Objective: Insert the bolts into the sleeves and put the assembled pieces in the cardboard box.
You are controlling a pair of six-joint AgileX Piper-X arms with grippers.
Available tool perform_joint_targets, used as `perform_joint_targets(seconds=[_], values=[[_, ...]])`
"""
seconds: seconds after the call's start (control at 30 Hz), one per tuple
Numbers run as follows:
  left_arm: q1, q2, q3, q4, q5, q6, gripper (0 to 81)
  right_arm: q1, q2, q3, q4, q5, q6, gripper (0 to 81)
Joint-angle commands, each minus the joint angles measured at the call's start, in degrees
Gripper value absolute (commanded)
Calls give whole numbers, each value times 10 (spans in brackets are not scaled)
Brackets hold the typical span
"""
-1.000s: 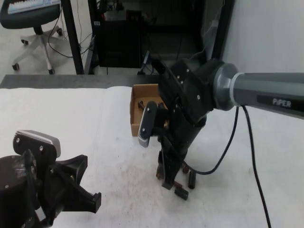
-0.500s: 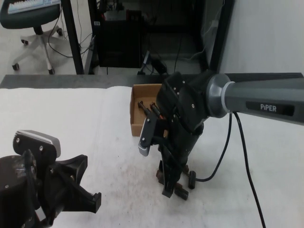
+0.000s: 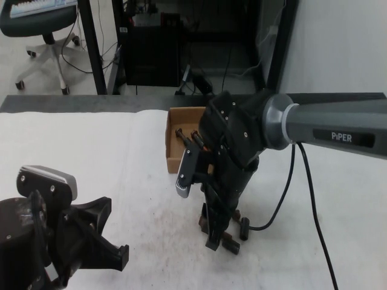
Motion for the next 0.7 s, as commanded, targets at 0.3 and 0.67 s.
perform_joint_targets(seconds=[0.3, 0.67], values=[[1, -5, -1, -2, 1, 4, 1, 2, 43, 0, 12, 6, 0, 320], [1, -5, -1, -2, 0, 4, 1, 2, 49, 0, -13, 35, 0, 167]])
